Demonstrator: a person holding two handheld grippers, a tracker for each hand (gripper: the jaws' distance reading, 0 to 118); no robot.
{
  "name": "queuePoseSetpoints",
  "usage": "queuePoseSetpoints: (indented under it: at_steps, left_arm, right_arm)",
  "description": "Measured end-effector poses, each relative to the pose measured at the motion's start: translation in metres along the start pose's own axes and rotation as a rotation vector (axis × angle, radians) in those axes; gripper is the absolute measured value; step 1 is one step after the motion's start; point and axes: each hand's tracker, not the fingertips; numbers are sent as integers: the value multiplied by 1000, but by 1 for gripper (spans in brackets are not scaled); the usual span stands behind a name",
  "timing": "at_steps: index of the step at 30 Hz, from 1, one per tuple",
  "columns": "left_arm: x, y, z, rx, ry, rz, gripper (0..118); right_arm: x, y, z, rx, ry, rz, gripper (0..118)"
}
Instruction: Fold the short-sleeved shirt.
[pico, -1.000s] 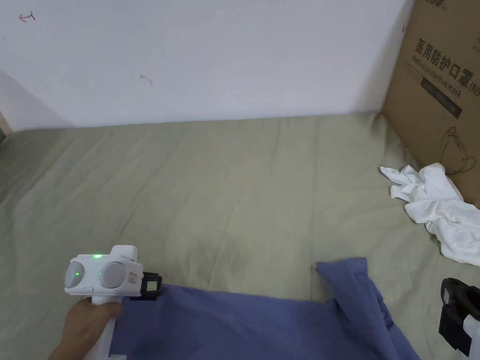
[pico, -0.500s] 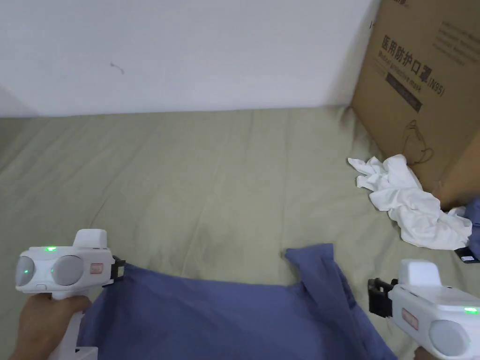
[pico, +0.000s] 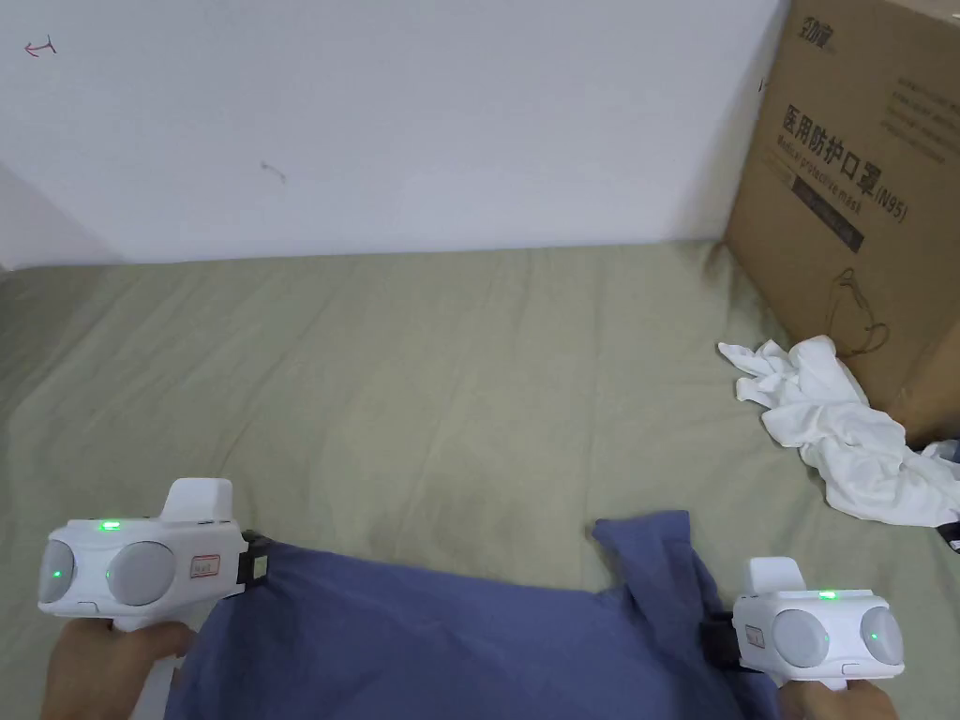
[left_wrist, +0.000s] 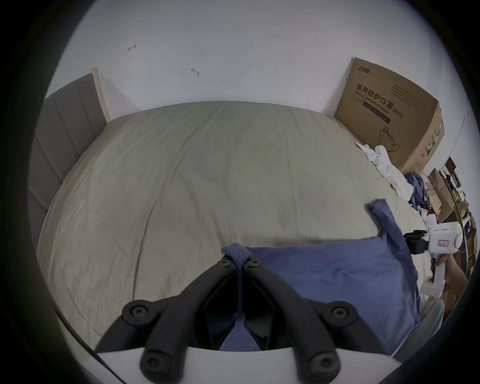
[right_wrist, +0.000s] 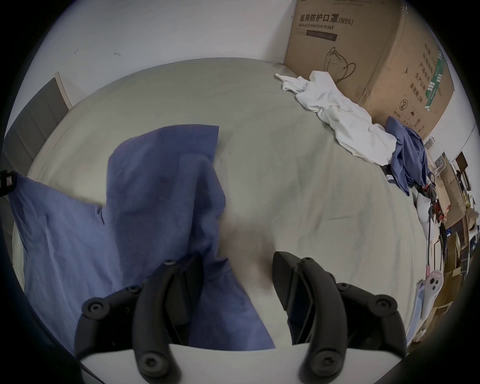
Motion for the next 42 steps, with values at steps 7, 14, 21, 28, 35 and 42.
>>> queuePoseSetpoints:
  at_steps: [7, 14, 21, 28, 35, 42]
  left_arm:
    - [-5, -8, 9, 4, 6, 21, 2]
    - [-18, -12, 47, 66, 12, 103, 2]
    - [-29, 6, 116, 223, 44, 132, 2]
    - [-33, 62, 211, 424, 90, 141, 2]
    - [-30, 124, 294, 606, 112, 145, 2]
    - [-29, 174, 341, 734, 141, 119, 2]
  right_arm:
    - [-1, -2, 23, 42, 52, 21, 1]
    - [22, 5, 118, 281, 110, -84, 1]
    - [58, 34, 215, 596, 131, -172, 1]
    - [61, 82, 307, 861, 139, -173, 1]
    - [57, 136, 378, 1039, 142, -139, 1]
    - [54, 178, 425, 1159, 143, -119, 1]
